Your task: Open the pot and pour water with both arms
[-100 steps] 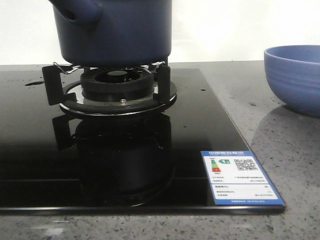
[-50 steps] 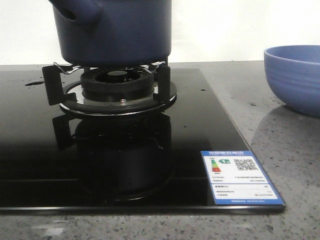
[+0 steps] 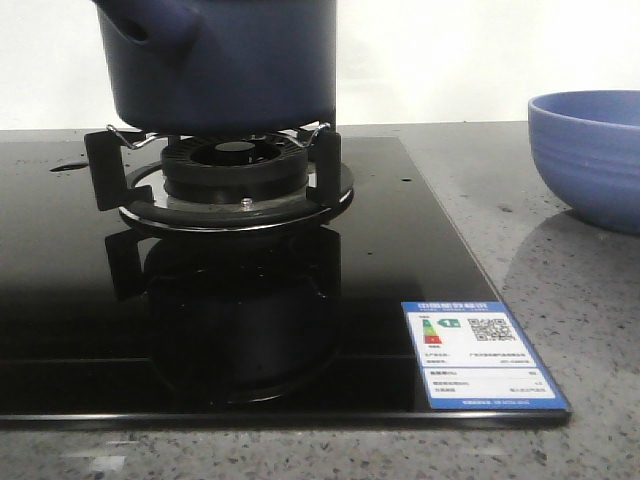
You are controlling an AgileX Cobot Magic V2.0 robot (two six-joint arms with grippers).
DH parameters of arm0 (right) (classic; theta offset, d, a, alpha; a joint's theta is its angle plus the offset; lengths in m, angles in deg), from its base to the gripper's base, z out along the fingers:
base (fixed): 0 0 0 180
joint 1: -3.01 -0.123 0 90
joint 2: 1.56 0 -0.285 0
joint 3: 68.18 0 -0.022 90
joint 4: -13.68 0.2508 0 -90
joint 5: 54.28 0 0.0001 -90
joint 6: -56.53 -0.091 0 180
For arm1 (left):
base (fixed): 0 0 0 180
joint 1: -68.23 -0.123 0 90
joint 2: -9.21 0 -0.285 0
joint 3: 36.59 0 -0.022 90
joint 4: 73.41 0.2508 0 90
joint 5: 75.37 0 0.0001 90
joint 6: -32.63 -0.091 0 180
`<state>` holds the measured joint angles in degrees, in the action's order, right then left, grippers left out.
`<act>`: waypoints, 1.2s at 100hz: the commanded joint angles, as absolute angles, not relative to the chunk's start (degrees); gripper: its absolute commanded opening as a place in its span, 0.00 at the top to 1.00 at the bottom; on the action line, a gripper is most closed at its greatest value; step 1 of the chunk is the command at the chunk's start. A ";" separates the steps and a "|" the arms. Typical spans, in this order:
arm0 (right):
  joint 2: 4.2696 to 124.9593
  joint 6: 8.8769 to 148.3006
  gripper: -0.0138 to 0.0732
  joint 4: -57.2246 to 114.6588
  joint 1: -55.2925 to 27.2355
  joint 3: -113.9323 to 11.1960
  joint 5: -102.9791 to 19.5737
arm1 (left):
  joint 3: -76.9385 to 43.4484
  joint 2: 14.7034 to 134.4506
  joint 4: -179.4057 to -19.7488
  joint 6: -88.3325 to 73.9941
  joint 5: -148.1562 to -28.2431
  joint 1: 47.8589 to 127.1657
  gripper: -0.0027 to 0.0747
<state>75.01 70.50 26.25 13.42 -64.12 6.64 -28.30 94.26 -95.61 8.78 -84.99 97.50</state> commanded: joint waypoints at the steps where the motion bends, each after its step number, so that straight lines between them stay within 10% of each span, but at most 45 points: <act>1: 73.48 70.94 0.33 27.18 13.87 -65.95 3.99 | -30.04 90.40 -95.96 8.85 -80.96 97.15 0.27; 34: 73.48 71.06 0.34 30.62 13.87 -65.95 3.89 | -30.04 83.52 -96.06 8.85 -80.85 97.15 0.38; 49: 72.55 73.14 0.43 36.59 13.87 -65.95 2.83 | -30.04 79.51 -95.95 8.85 -81.36 96.46 0.66; 62: 69.89 75.74 0.69 43.41 13.87 -64.34 -2.49 | -29.94 76.24 -95.95 8.85 -83.92 93.67 0.99; 71: 66.92 82.42 0.92 52.89 13.87 -61.24 -9.05 | -29.83 74.10 -95.84 8.85 -86.57 90.75 0.99; 120: 43.42 130.57 0.91 89.04 13.87 -30.41 -25.46 | 2.91 45.98 -96.40 8.85 -72.56 84.20 0.99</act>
<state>47.75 123.37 82.71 13.42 -34.47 -22.81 -2.50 51.52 -95.63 8.65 -78.79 84.26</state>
